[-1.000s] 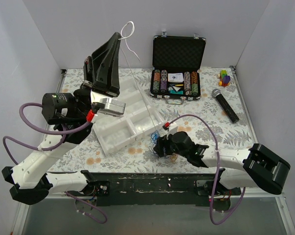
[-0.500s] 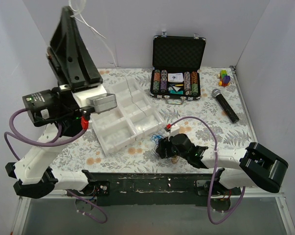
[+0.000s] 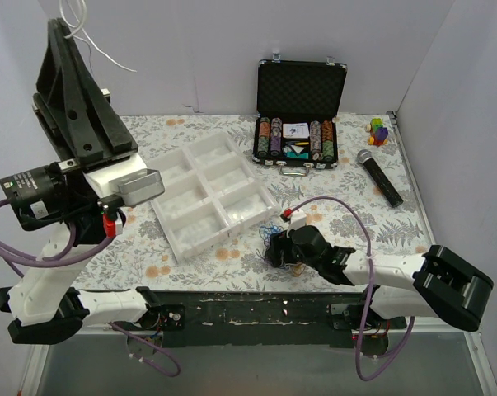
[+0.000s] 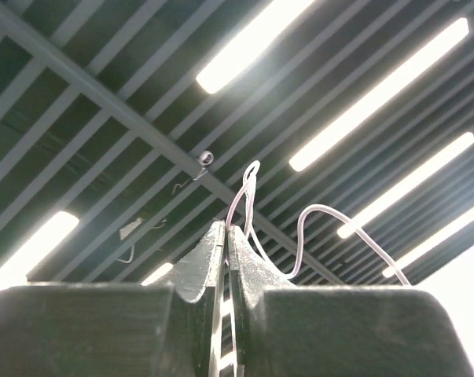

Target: Untangle the cables

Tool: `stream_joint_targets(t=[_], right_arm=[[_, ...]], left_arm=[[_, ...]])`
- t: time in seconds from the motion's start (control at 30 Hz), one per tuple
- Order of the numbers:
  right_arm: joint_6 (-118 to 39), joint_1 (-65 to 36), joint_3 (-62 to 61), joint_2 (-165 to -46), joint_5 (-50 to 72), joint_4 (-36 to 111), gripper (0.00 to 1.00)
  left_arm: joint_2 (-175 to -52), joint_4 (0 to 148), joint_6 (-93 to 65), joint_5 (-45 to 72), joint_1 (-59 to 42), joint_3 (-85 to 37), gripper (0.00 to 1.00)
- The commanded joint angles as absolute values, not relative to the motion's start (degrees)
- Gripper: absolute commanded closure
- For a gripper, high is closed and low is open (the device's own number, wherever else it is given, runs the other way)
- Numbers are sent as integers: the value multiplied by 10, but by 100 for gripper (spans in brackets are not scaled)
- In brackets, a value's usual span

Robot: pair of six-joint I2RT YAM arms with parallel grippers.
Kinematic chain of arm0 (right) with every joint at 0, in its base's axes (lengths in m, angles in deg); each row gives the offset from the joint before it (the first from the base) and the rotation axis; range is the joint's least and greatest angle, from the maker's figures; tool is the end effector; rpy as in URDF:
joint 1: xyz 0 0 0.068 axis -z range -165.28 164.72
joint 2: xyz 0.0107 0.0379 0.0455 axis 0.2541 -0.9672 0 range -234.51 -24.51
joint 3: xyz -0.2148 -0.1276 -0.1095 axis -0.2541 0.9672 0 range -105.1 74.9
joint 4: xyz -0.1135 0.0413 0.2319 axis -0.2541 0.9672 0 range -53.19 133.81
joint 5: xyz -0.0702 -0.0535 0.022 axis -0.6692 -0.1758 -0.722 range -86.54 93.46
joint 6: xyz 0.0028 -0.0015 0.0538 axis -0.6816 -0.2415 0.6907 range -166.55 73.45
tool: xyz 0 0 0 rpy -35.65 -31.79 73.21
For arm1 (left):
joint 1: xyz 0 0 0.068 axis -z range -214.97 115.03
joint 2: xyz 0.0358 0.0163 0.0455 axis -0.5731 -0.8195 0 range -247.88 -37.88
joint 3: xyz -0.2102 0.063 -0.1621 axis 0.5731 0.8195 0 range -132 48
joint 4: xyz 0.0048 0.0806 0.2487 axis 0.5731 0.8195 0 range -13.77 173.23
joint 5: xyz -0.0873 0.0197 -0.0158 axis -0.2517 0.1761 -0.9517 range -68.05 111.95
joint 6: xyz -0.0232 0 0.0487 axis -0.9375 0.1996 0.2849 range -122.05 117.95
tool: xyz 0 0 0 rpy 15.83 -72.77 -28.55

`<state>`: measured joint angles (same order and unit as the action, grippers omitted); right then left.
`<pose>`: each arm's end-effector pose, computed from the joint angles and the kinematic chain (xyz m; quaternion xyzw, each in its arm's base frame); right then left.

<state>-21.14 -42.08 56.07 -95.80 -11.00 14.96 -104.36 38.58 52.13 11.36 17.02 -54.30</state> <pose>0.1310 0.1839 0.1506 -0.1731 0.8465 0.2407 0.4421 0.0621 -0.0901 0.6521 0.1693 0.0130 0.0056 0.9855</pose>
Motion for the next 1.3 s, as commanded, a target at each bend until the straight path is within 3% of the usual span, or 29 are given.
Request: stream_joint_targets(t=[0.0, 0.5, 1.27], right_arm=[[-224, -423, 551, -909, -128, 185, 18], [-245, -423, 521, -811, -129, 241, 18], [-236, -423, 527, -765, -144, 255, 20]], left_arm=[[-1021, 419, 517, 117, 171, -494, 100], [-903, 457, 472, 248, 171, -323, 100], [-868, 496, 455, 272, 171, -254, 100]])
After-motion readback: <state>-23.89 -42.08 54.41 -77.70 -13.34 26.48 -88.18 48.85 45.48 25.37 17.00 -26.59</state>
